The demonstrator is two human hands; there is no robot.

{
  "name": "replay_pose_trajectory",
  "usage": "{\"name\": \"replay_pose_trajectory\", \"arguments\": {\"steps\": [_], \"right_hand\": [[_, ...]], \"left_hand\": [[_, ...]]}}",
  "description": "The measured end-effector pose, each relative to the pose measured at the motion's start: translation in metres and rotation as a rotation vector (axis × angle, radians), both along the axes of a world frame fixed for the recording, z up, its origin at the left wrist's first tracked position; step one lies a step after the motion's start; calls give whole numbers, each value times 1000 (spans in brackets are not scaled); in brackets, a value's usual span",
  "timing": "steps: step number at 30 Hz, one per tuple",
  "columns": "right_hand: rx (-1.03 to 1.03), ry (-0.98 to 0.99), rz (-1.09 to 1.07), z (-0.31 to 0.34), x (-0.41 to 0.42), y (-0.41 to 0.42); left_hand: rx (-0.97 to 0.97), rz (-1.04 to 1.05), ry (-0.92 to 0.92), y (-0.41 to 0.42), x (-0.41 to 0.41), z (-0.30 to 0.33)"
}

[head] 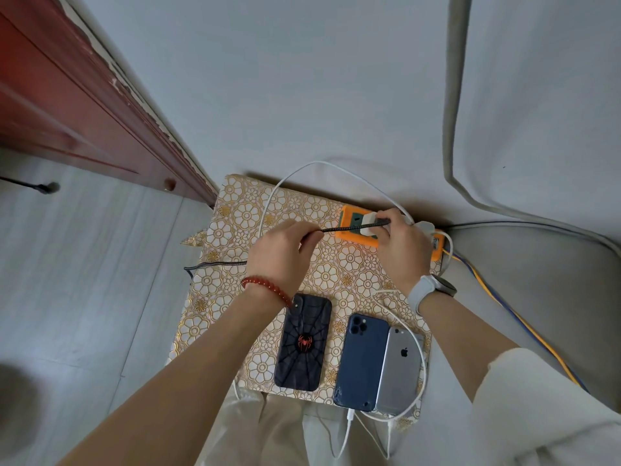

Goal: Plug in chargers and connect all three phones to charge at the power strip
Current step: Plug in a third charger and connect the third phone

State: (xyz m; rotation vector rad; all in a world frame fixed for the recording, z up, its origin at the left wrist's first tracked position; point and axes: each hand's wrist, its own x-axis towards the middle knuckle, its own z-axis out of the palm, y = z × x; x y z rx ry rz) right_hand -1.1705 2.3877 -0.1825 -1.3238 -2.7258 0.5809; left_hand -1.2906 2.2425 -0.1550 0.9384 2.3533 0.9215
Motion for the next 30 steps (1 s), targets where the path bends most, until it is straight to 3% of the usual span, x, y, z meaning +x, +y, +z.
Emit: {"name": "replay_pose_trajectory", "arguments": {"steps": [7,22,30], "right_hand": [[-10,-88,34,-2,-11,3],[-51,-162,-11,-3,-16,5],[-63,-157,-115,-4,-17,-6]], "left_hand": [[-29,87,3,7,-17,-6],[-83,20,-64,13,-29,-8],[-135,-47,-139,-27,-29,-15]]}}
